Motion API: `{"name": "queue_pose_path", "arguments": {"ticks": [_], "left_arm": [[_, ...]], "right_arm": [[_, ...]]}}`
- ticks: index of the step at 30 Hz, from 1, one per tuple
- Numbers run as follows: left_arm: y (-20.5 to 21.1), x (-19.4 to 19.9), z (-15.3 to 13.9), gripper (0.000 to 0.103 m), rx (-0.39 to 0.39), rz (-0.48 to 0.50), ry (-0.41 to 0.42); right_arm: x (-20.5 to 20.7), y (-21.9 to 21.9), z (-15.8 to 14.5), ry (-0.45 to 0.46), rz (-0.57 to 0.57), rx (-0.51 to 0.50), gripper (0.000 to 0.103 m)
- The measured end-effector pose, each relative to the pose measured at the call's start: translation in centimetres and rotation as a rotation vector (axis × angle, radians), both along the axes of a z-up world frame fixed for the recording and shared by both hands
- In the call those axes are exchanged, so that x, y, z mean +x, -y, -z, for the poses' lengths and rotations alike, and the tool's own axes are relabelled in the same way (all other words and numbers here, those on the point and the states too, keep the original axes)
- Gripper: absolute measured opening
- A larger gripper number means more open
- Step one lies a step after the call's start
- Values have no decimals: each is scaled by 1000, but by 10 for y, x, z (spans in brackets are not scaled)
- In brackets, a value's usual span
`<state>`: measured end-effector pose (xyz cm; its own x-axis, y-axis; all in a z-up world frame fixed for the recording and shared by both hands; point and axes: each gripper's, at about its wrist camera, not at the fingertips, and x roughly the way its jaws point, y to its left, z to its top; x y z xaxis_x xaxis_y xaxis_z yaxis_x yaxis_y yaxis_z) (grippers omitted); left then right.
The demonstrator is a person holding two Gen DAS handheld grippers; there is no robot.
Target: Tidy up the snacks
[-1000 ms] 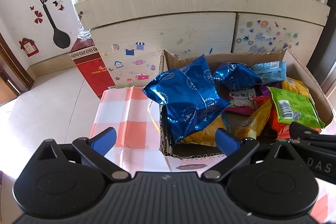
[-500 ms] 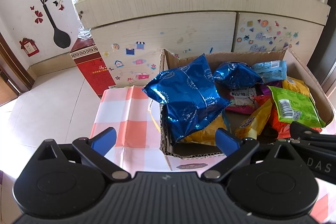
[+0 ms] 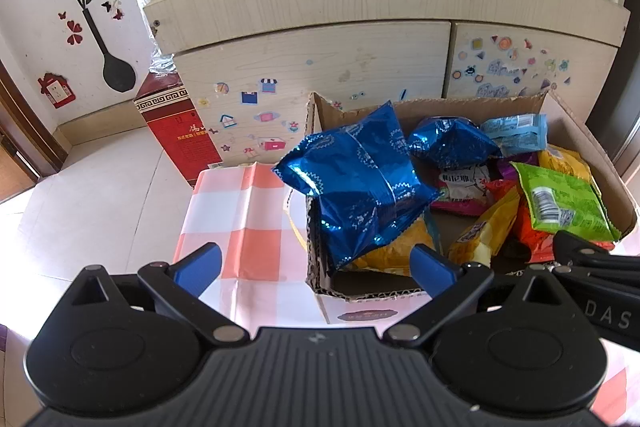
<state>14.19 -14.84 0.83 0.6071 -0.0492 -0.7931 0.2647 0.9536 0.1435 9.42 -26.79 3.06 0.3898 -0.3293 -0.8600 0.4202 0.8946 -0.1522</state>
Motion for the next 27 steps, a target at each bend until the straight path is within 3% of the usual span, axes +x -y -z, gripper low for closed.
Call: {"name": "queue_pose_path", "arguments": {"ticks": [17, 27], "left_arm": [[-22, -31, 6, 100, -9, -13, -14], [-43, -76, 26, 100, -13, 15, -50]], "right_arm": [[-20, -23, -6, -23, -84, -61, 103], [-67, -45, -1, -35, -115, -60, 103]]}}
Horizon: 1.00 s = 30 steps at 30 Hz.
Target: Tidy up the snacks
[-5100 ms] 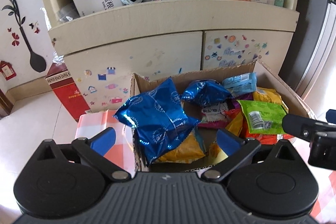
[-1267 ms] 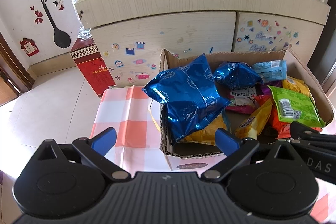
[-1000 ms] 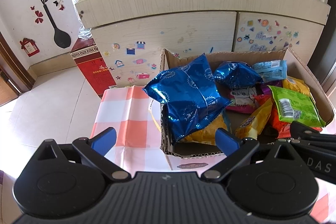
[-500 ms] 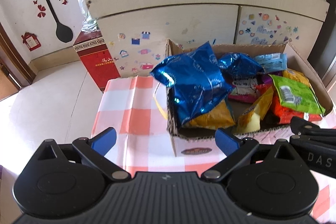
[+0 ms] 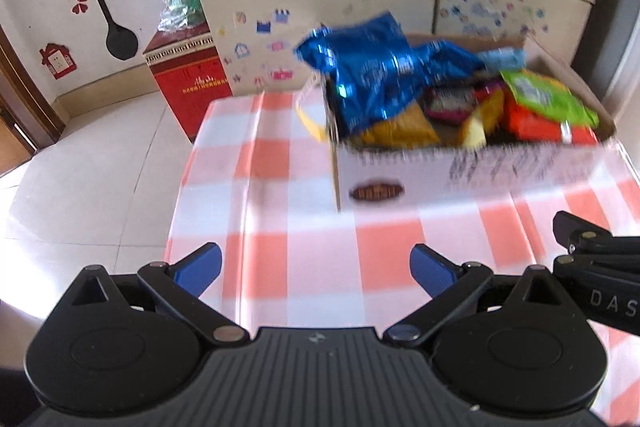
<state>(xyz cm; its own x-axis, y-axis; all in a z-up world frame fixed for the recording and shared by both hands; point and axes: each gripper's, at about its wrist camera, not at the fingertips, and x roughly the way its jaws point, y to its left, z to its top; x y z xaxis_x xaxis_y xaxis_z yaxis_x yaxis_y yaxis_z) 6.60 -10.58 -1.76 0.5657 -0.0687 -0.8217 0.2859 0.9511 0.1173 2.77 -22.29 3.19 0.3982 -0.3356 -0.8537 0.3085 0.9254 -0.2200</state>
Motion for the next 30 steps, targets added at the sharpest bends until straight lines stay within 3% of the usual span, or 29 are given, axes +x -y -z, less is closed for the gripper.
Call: {"name": "queue_pose_path", "arguments": {"ticks": [8, 14, 21, 25, 30], "left_arm": [[-16, -42, 24, 101, 20, 49, -57], [-32, -62, 37, 101, 16, 61, -90], [-46, -76, 43, 101, 11, 68, -108], [-49, -84, 44, 101, 13, 87, -103], [-52, -88, 46, 101, 19, 92, -107]], "right_arm": [[-48, -13, 15, -5, 6, 90, 103], [-91, -16, 38, 10, 82, 179, 103], [-118, -21, 61, 17, 109, 86, 103], [-123, -12, 65, 97, 176, 128, 103], [-125, -13, 72, 206, 189, 68, 103]]}}
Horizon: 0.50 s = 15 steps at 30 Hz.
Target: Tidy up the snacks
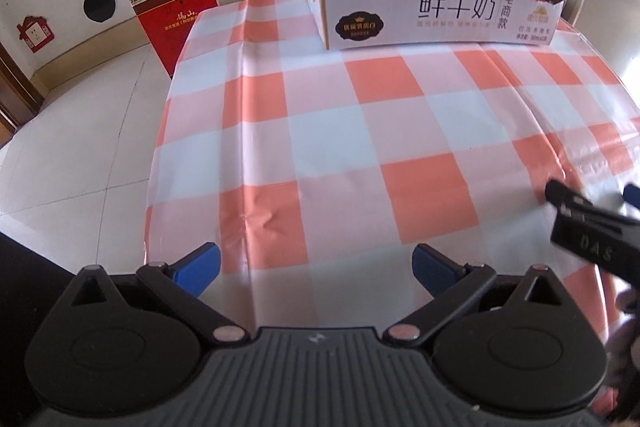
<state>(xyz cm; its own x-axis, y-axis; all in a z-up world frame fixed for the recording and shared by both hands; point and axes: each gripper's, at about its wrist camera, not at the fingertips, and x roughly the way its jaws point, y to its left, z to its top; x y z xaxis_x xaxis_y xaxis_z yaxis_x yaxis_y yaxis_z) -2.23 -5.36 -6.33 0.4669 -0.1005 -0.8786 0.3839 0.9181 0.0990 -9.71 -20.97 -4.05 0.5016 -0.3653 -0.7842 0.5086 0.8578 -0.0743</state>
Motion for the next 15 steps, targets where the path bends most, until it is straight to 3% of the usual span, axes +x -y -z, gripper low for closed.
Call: {"name": "queue_pose_path", "arguments": {"ticks": [5, 15], "left_arm": [[0, 0, 0, 101, -6, -4, -2], [1, 6, -7, 101, -34, -28, -10]], "right_arm": [[4, 2, 9, 89, -4, -55, 103], [7, 0, 10, 93, -6, -61, 103]]}}
